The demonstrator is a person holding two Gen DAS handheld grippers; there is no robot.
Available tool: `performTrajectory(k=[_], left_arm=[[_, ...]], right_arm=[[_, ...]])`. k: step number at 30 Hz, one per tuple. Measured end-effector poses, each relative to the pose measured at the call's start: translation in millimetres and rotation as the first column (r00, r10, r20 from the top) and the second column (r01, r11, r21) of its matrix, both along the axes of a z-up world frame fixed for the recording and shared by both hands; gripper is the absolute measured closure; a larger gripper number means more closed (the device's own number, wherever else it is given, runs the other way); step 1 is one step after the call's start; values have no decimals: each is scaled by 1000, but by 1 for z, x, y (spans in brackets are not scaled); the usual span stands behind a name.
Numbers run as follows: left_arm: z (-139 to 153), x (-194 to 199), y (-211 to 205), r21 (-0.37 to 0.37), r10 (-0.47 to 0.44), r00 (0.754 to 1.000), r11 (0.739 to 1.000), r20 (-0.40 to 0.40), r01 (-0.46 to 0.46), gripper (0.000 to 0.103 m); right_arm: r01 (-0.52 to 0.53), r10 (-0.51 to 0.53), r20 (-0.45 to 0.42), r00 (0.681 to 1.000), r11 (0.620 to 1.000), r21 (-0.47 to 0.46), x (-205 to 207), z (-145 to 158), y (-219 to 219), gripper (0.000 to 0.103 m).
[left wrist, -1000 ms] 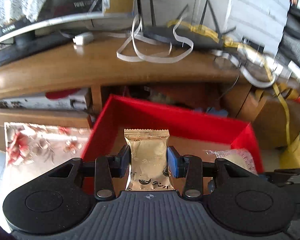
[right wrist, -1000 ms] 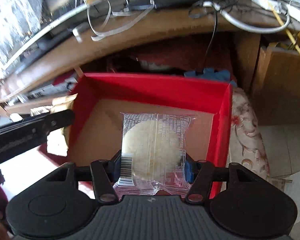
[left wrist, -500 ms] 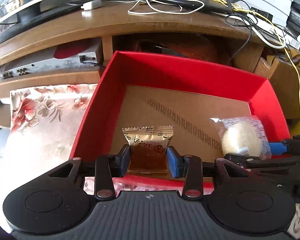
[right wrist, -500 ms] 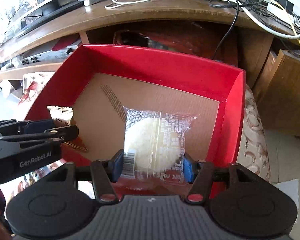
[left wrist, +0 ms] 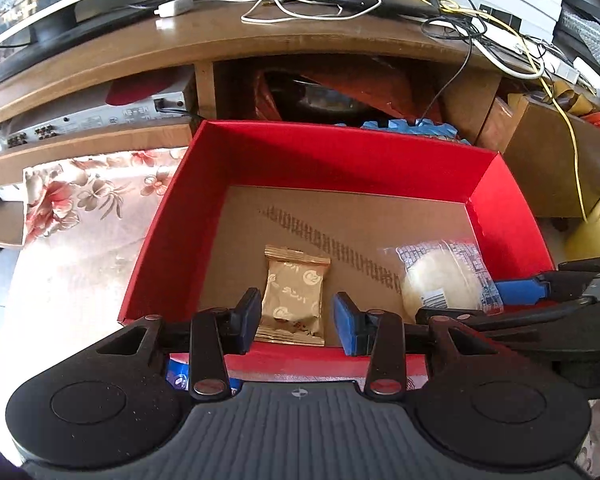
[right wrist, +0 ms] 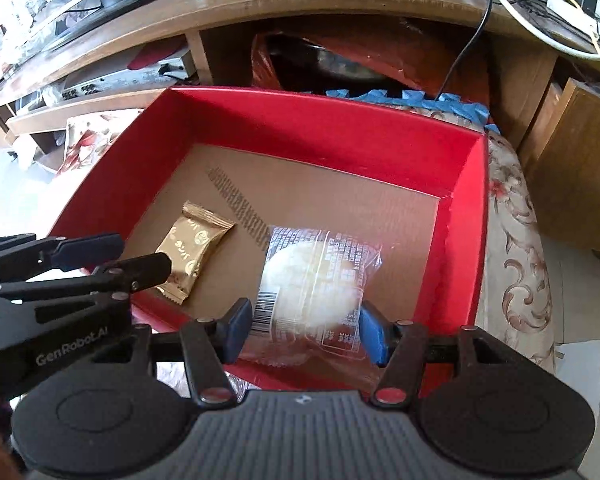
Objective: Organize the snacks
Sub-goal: 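Carry both packets into the red box and open both grippers, then move the left gripper back to the pile and grasp the orange-printed bag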
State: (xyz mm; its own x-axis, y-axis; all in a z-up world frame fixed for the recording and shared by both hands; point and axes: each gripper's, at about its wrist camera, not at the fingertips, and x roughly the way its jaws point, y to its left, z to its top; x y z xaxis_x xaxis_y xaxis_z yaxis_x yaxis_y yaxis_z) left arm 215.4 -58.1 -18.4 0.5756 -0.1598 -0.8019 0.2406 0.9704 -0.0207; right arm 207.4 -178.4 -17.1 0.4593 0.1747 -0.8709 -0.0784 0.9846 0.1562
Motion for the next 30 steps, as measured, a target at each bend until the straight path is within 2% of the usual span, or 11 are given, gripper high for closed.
performTrajectory(k=[3,7,13,16,25,30], left_arm=[[0,2,1,-7,10,1000,1000,-2,-10,51],[4,3,5,-14,25,1000,1000,16,-25,35],[15,0,7,-32,36,998,999,53,-34,28],[22,-3,9,-37,37,997,999,74,-34,27],[39,-22,26,-58,70,993,996,93,-65,22],[39,-42,43,-71,102,993,993,62,-98,22]], right_arm=[[14,-14,-3,1000,1000,5,3,-1,-3,44],[33,-33,18,999,999,2,5,3,-8,41],[57,-57,83,995,998,-2,5,19,-13,37],[65,-63,112,992,998,-14,3,27,-15,37],[85,-88,151,985,996,27,-17,45,-22,37],[54,-61,142,988,997,49,-39,46,-12,37]])
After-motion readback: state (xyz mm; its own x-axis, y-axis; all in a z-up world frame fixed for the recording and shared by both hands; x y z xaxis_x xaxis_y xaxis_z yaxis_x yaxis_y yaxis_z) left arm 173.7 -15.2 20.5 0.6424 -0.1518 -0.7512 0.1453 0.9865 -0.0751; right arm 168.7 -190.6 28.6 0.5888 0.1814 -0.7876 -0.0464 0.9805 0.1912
